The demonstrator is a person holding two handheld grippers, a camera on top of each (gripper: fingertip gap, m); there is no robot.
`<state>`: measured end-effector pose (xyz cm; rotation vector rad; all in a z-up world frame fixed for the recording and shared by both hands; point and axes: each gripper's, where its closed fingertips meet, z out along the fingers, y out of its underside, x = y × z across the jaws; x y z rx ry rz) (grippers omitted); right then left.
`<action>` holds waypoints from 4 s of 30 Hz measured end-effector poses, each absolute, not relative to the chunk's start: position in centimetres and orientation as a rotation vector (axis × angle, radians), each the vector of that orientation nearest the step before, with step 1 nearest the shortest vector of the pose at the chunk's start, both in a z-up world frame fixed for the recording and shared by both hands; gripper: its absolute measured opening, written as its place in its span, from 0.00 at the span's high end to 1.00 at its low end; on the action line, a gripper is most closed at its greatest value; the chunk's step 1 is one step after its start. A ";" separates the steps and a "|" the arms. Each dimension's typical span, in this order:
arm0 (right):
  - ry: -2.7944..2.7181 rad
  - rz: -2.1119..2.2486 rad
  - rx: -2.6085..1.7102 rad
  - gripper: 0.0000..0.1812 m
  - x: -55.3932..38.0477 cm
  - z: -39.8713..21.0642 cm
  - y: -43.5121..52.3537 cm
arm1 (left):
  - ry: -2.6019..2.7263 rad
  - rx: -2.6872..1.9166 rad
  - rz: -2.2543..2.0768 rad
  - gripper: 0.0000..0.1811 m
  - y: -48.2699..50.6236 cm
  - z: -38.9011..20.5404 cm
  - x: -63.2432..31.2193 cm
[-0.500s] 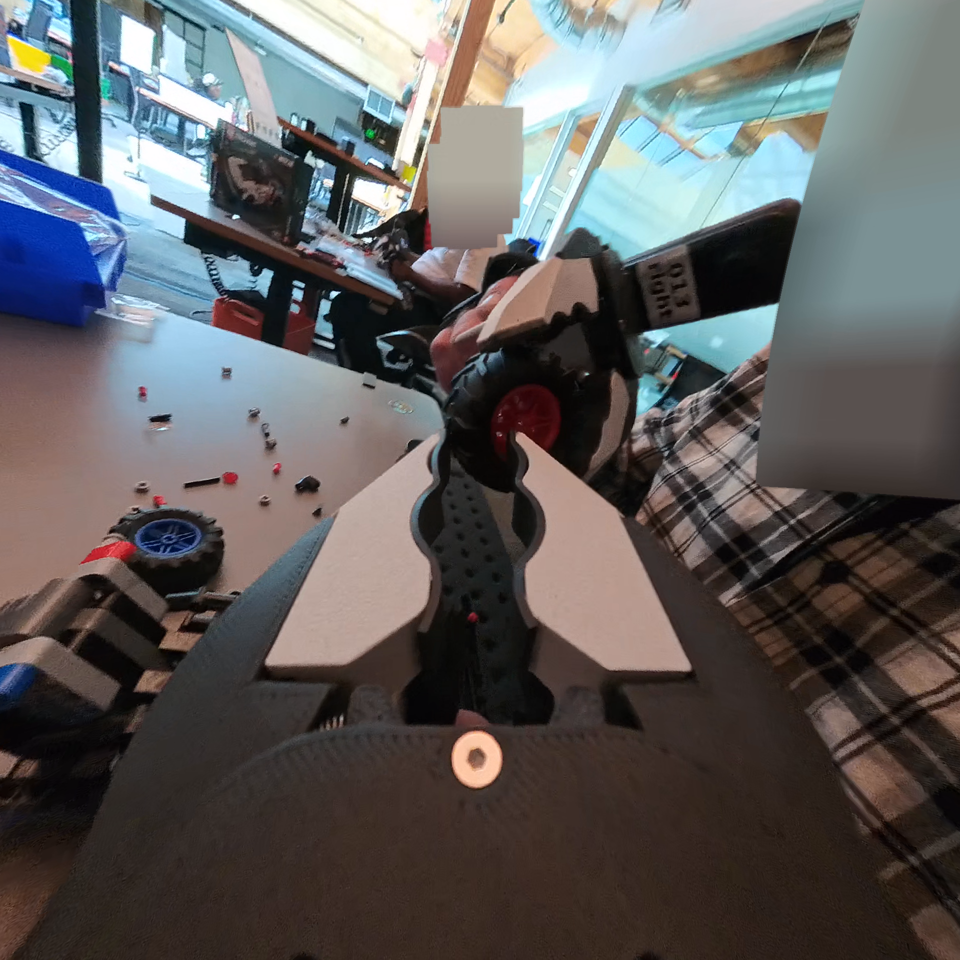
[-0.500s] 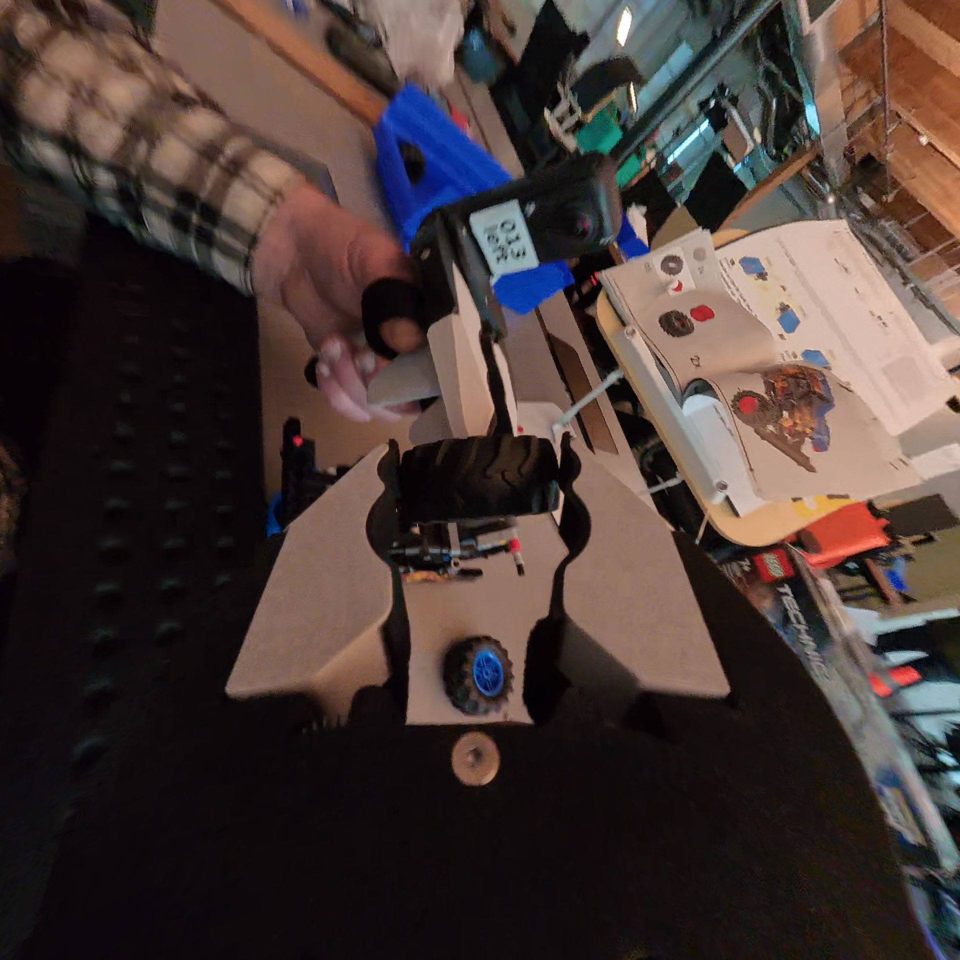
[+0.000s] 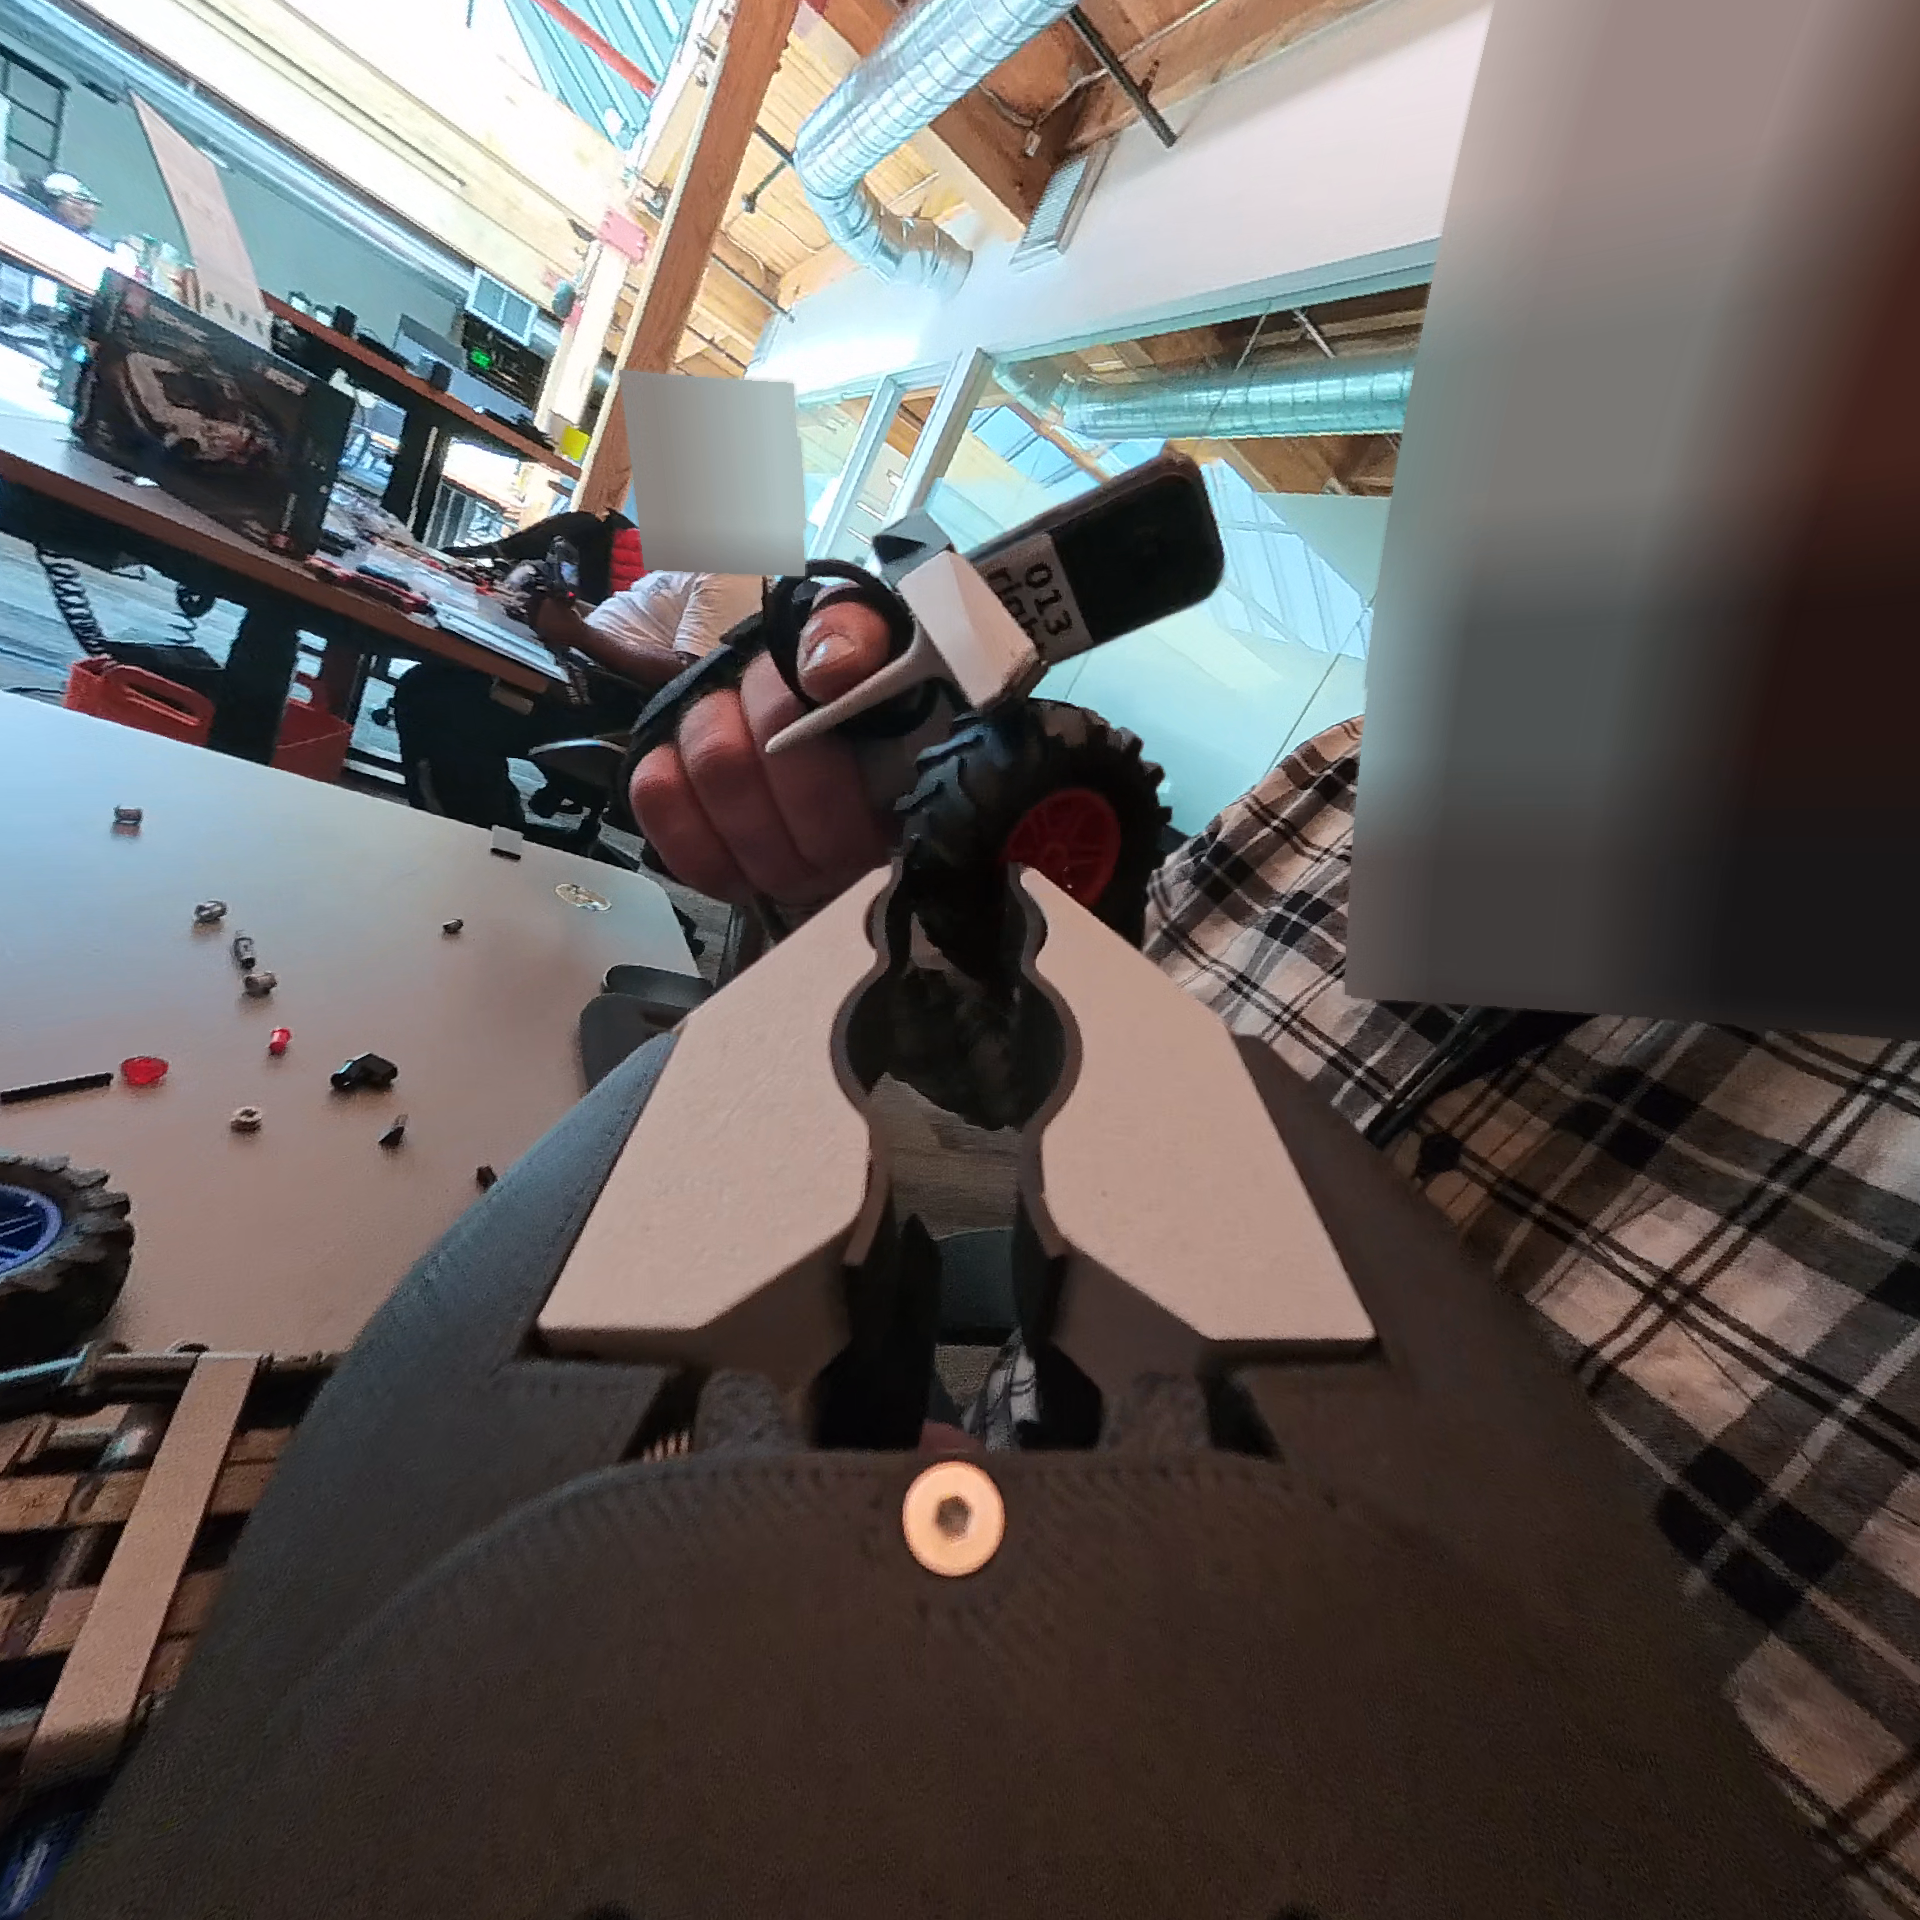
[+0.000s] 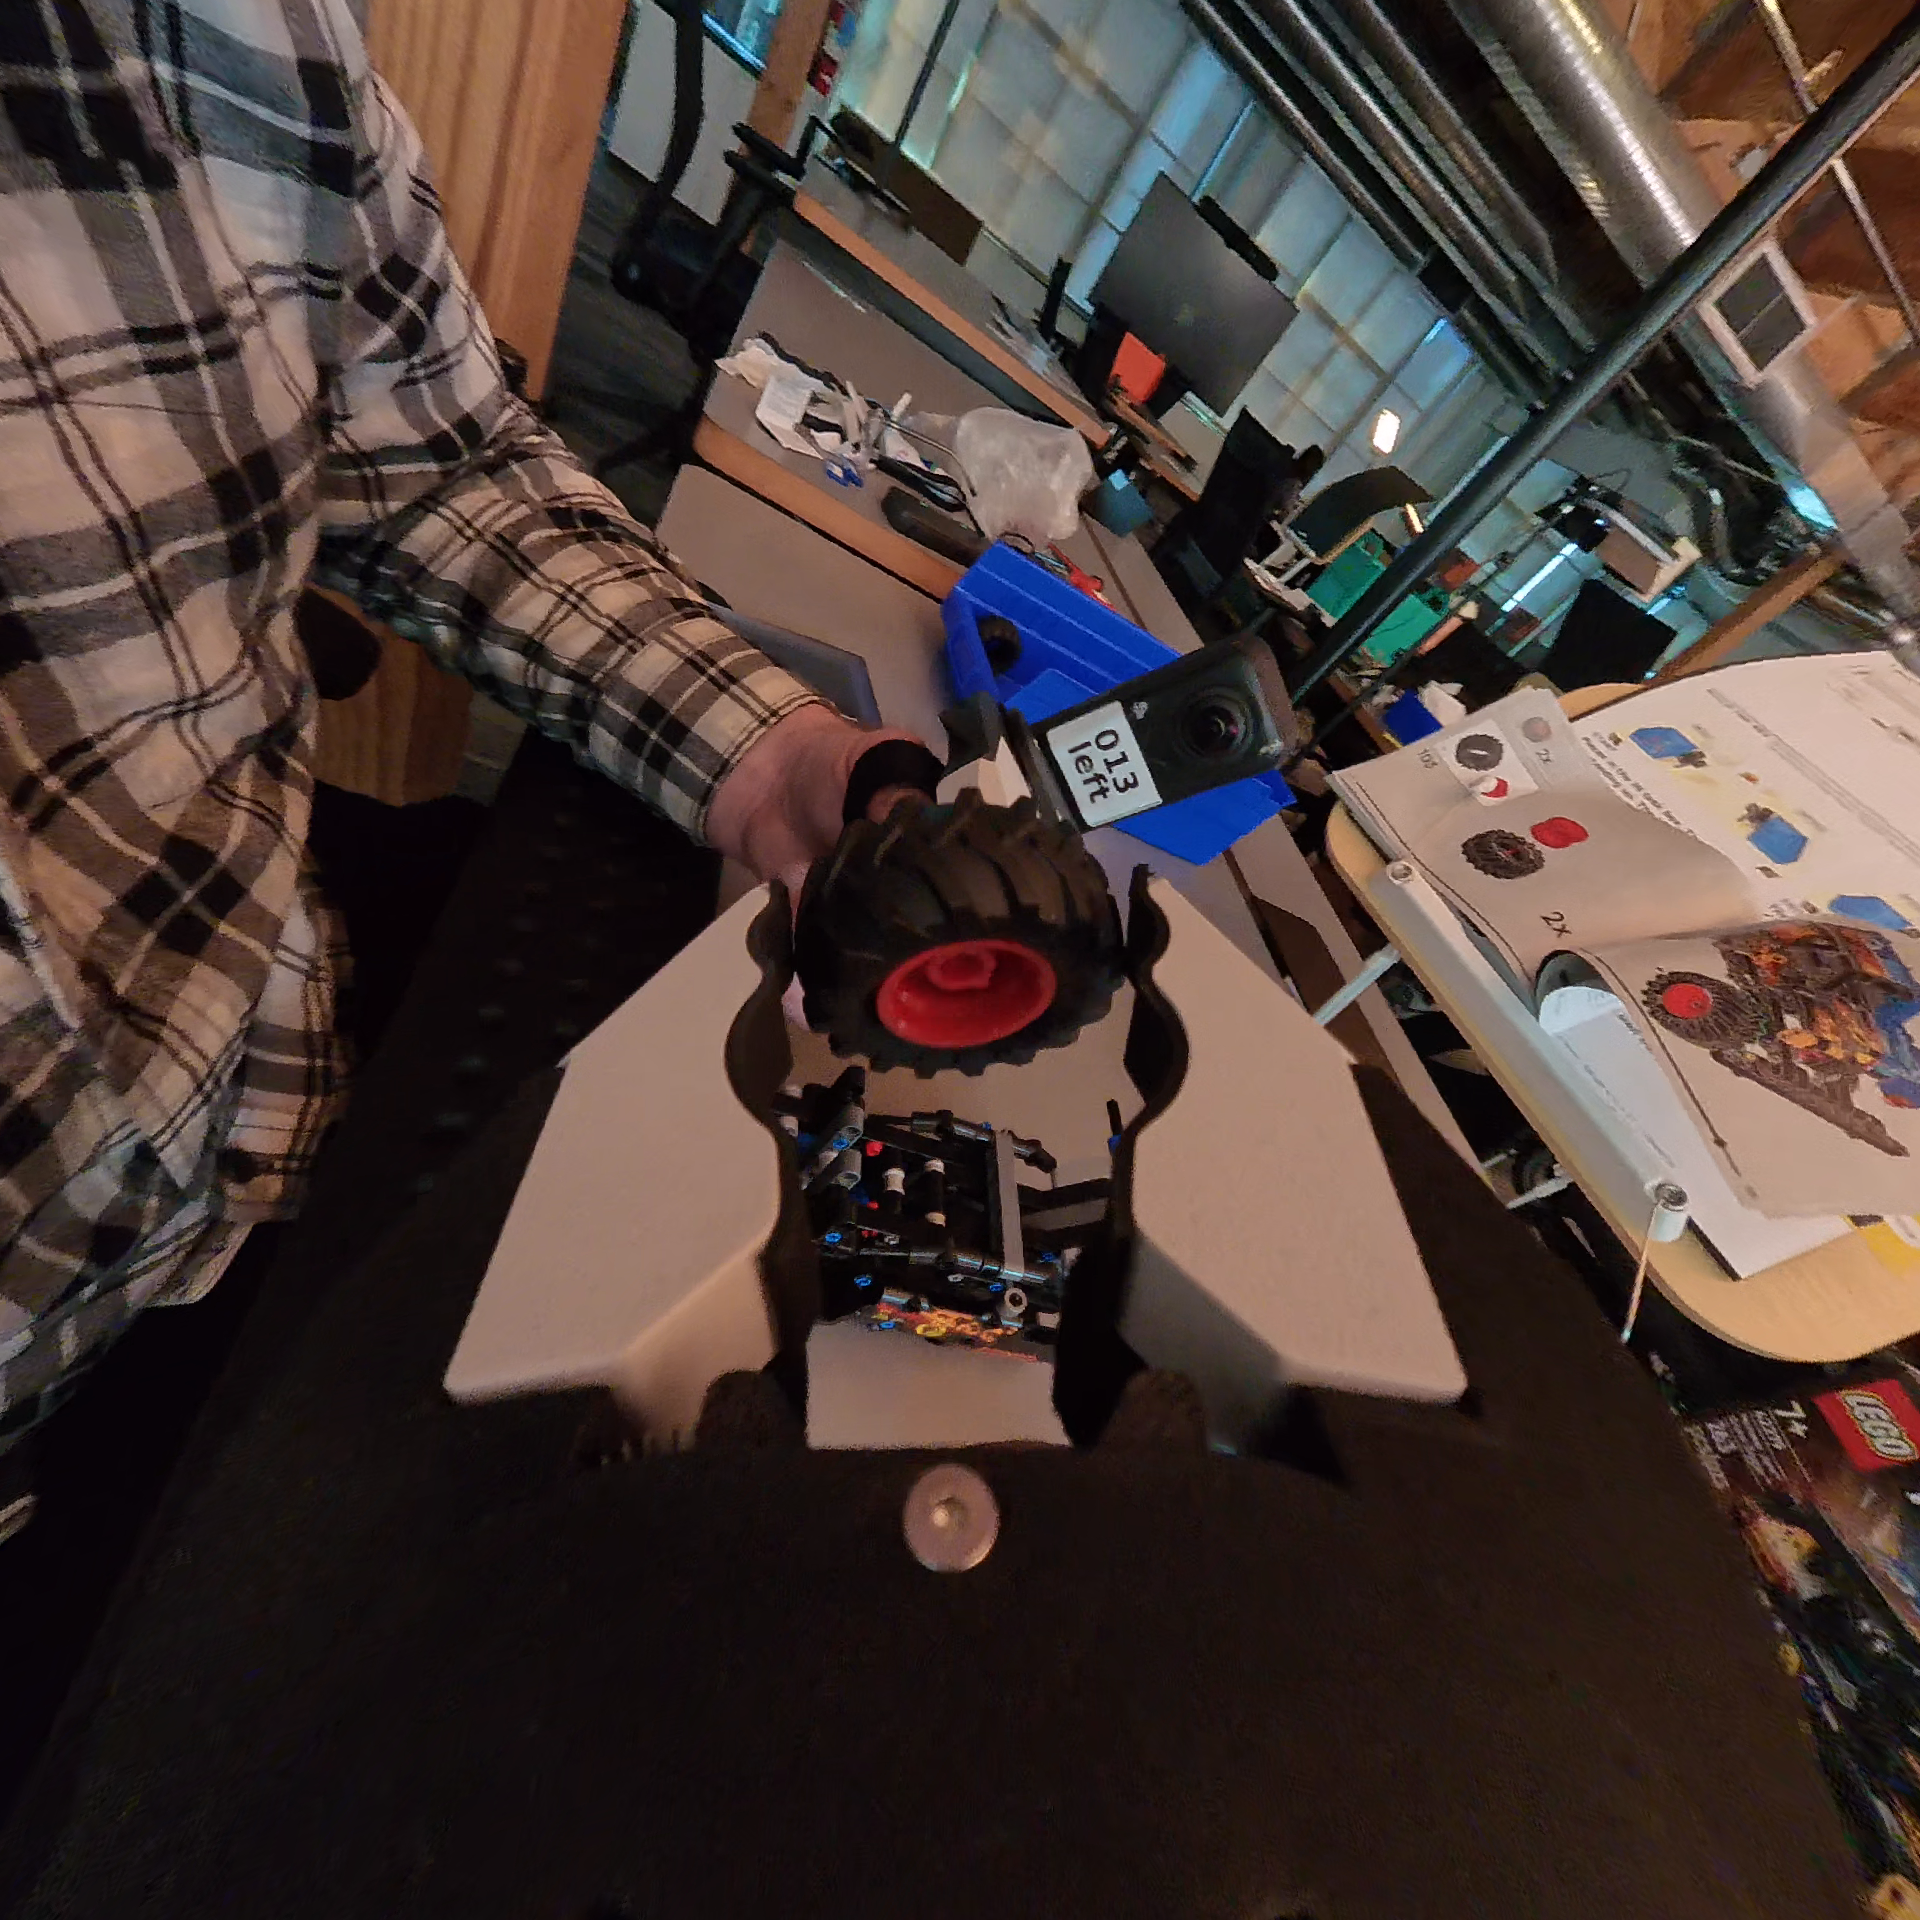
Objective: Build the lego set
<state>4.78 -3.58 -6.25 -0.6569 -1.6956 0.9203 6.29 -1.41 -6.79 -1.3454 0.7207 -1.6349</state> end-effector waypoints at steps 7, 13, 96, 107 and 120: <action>-1.703 0.914 -0.755 0.65 3.9 -7.1 -1.6 | 0.642 -1.410 -1.600 0.89 0.6 -7.0 5.6; -1.585 1.110 -1.035 0.65 3.6 -9.6 6.1 | 0.690 -1.628 -0.877 0.79 5.3 -9.3 -0.4; -1.962 1.536 -1.169 0.67 -0.5 -18.4 10.8 | 0.873 -1.832 -0.503 0.99 7.8 -18.6 -4.4; -1.975 1.545 -1.175 0.68 -0.8 -18.3 10.4 | 0.866 -1.855 -0.535 0.99 7.6 -19.0 -4.2; -2.042 1.232 -1.136 0.65 -1.4 -18.5 9.4 | 0.947 -1.852 -0.473 0.96 7.3 -19.5 -4.1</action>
